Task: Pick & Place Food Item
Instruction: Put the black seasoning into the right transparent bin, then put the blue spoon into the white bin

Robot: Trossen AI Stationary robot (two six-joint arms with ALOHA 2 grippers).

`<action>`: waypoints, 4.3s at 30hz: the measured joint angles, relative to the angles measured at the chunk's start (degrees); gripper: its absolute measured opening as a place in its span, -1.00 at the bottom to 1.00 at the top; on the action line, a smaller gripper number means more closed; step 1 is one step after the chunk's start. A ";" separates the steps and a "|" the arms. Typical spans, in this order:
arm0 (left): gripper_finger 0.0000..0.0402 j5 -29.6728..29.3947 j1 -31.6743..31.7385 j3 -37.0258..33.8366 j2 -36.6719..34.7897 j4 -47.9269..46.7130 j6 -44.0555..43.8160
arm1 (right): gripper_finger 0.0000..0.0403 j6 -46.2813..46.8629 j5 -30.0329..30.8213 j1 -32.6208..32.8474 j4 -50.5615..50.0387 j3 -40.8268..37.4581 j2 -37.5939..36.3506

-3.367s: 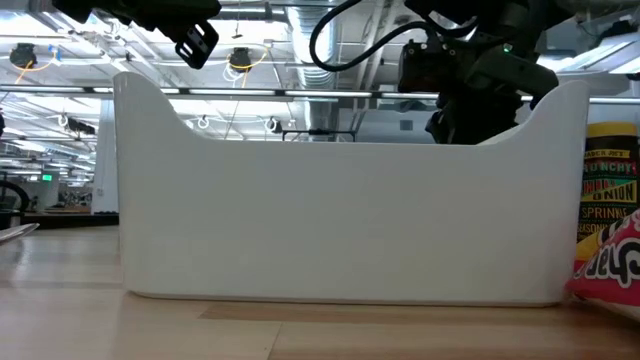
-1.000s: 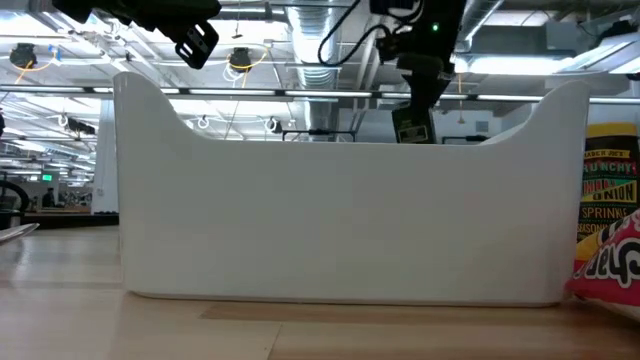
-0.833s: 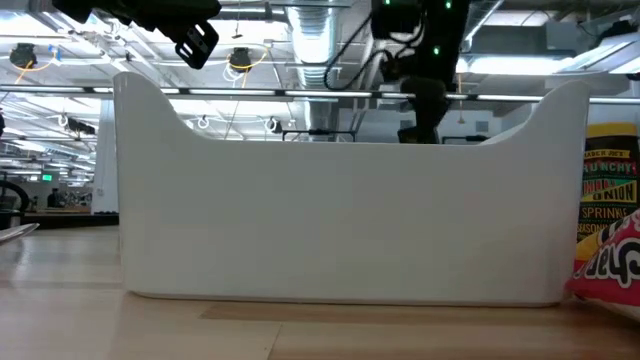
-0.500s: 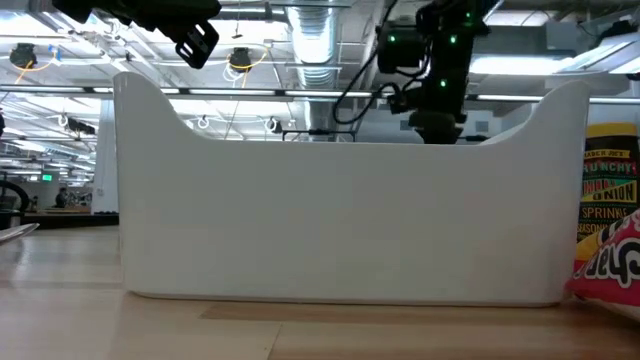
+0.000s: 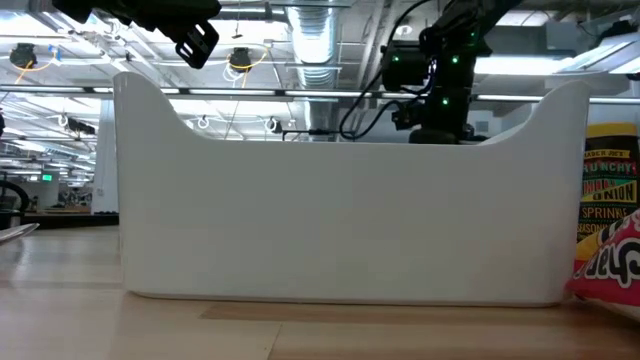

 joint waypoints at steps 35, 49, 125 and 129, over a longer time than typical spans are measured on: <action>-1.00 0.00 0.00 0.00 0.00 0.02 -0.01 | -0.18 9.70 -2.76 0.66 0.78 0.00 0.00; -1.00 0.00 -0.01 0.00 0.00 0.02 0.00 | 0.21 9.22 -2.56 0.07 -0.20 0.00 0.00; -1.00 -6.56 0.01 -0.02 0.00 3.87 0.00 | -0.99 40.74 1.92 48.01 -24.78 18.14 0.00; -1.00 -6.49 0.00 -0.02 0.00 2.29 -0.02 | -0.98 42.12 1.53 49.36 -24.66 18.14 0.00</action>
